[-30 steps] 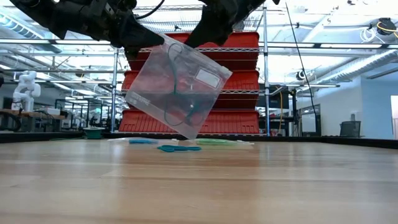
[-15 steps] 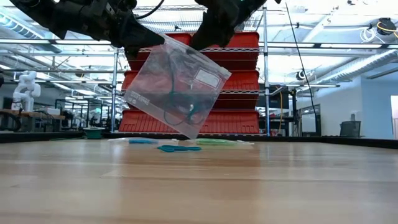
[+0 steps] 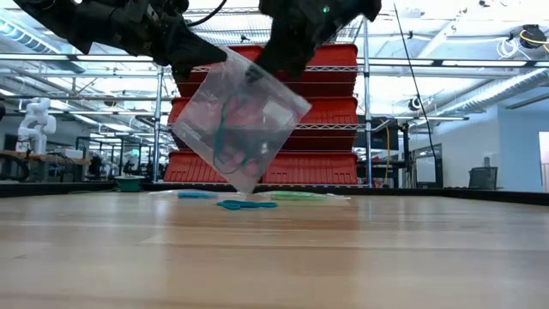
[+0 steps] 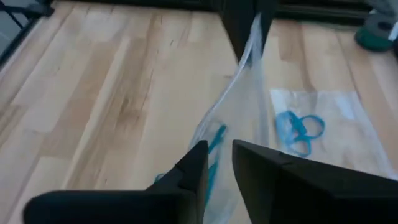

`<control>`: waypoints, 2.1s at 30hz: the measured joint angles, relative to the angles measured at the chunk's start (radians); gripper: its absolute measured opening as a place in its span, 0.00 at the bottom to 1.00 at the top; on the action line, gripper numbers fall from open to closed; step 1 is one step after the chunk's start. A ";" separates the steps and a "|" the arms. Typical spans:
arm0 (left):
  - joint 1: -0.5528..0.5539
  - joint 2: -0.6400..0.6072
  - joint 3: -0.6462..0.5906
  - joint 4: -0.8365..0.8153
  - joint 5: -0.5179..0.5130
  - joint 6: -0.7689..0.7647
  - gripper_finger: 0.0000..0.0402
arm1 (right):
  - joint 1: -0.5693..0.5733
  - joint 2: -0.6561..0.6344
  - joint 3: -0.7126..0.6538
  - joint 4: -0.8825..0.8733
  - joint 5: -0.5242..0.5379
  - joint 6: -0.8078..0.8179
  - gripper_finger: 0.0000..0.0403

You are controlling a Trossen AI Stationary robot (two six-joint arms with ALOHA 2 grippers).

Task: Sort rubber bands
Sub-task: Put the blue rubber band into the transparent zip bag

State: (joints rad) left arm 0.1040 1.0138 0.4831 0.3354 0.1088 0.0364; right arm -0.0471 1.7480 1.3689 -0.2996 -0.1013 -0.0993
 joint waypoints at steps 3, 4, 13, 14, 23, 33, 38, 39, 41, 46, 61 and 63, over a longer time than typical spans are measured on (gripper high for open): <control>0.000 0.000 0.000 -0.001 -0.021 0.001 0.00 | 0.001 0.018 0.000 -0.008 -0.003 -0.017 0.09; 0.000 0.000 0.000 -0.001 -0.030 0.003 0.00 | 0.001 0.020 0.000 -0.009 -0.002 -0.023 0.06; 0.000 0.000 0.000 -0.002 -0.039 -0.002 0.00 | -0.006 0.023 0.000 0.012 0.025 0.035 0.15; 0.000 0.000 0.000 -0.002 -0.039 -0.002 0.00 | -0.006 0.023 0.000 0.013 0.025 0.036 0.20; 0.000 0.000 0.000 -0.003 -0.039 -0.003 0.00 | -0.007 0.023 0.000 0.019 0.026 0.088 0.53; 0.000 0.000 0.000 -0.047 -0.131 -0.002 0.00 | -0.011 -0.096 -0.001 -0.117 0.086 0.058 0.55; 0.000 0.000 0.000 -0.048 -0.157 0.011 0.00 | -0.010 -0.177 -0.001 -0.237 0.108 0.058 0.55; 0.000 0.000 0.000 -0.048 -0.169 0.021 0.00 | -0.005 -0.184 -0.001 -0.258 0.096 0.065 0.55; 0.002 0.000 0.000 -0.047 -0.196 0.031 0.00 | 0.012 -0.188 -0.001 -0.312 0.043 0.075 0.55; 0.037 0.000 0.000 -0.050 -0.220 0.045 0.00 | 0.083 -0.123 -0.071 -0.276 -0.090 0.108 0.55; 0.066 0.000 0.000 -0.092 -0.220 0.049 0.00 | 0.105 0.282 -0.135 0.187 0.092 0.105 0.66; 0.066 0.000 0.000 -0.091 -0.220 0.048 0.00 | 0.105 0.300 -0.135 0.208 0.131 0.089 0.66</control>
State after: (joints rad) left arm 0.1703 1.0138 0.4831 0.2443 -0.1108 0.0849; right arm 0.0582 2.0484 1.2343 -0.0913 0.0300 -0.0105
